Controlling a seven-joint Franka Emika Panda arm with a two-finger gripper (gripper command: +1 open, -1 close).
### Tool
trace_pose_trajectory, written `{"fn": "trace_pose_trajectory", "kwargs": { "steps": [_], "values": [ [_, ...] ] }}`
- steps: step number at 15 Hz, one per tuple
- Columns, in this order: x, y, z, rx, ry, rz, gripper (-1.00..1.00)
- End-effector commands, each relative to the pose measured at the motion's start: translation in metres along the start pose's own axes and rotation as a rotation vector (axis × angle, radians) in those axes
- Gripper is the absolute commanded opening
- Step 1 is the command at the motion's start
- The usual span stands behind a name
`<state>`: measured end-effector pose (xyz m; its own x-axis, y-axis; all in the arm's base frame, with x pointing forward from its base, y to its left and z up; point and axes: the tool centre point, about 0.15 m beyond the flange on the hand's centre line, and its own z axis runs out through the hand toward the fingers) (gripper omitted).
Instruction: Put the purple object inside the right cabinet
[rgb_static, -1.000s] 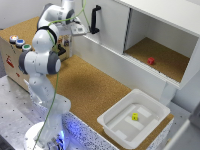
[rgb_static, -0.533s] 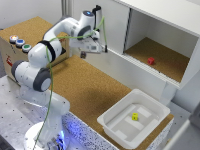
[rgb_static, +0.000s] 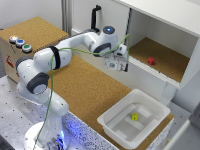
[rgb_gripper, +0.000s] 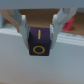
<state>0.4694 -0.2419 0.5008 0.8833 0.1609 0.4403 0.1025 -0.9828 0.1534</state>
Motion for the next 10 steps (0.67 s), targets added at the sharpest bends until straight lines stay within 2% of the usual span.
{"fn": "trace_pose_trajectory", "kwargs": {
  "steps": [1,2,3,5,8,10],
  "values": [
    [0.068,0.111,0.030,-0.006,-0.131,0.143,-1.00],
    [0.073,0.126,0.037,0.025,-0.114,0.168,-1.00],
    [0.079,0.137,0.043,0.012,-0.111,0.174,-1.00],
    [0.097,0.157,0.063,0.033,-0.093,0.181,-1.00],
    [0.119,0.171,0.097,0.082,-0.055,0.205,-1.00],
    [0.131,0.173,0.115,0.106,-0.054,0.190,-1.00]
  ]
}}
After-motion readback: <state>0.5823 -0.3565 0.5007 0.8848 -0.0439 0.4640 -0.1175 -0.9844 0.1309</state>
